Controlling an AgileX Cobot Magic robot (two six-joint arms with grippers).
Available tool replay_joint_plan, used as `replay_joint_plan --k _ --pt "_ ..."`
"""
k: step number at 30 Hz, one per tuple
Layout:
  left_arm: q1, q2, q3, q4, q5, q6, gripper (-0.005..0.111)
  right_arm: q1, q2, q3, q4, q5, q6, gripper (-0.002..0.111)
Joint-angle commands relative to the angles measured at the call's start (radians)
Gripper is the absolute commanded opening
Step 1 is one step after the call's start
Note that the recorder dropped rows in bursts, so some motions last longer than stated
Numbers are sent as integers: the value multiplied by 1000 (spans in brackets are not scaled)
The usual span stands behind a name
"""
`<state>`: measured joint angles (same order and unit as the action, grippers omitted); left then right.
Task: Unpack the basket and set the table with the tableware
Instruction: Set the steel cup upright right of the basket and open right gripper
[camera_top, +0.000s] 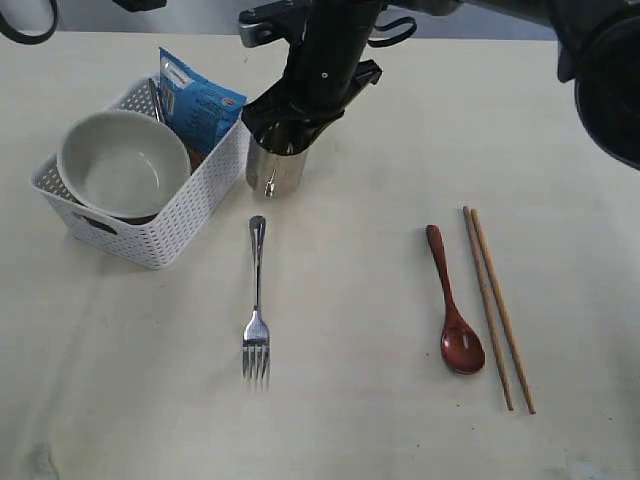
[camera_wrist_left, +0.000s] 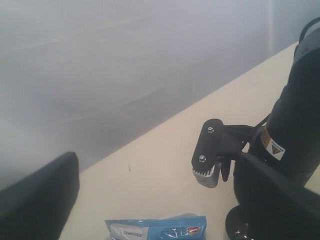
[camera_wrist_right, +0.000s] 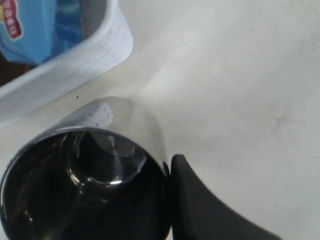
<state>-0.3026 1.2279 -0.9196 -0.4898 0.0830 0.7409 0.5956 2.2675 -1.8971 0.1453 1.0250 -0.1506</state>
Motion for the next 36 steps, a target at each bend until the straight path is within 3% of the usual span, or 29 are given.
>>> replay_joint_plan --k 1,9,17,19,23,25,36 --pt "2 -4 5 -11 -1 0 78 -4 36 -50 -22 27 34 0" --pt "2 -4 5 -11 -1 -5 78 3 106 -178 -30 120 54 0" --pt "2 -4 5 -11 -1 -5 78 3 131 -200 -35 135 54 1" --pt "2 -4 5 -11 -1 -5 78 3 131 -208 -35 146 54 10" --pt "2 -4 5 -11 -1 -5 78 3 131 -233 -35 174 54 47" --pt "2 -4 5 -11 -1 -5 78 3 131 -248 -35 187 51 60" --pt "2 -4 5 11 33 0 78 1 64 -329 -62 196 38 60"
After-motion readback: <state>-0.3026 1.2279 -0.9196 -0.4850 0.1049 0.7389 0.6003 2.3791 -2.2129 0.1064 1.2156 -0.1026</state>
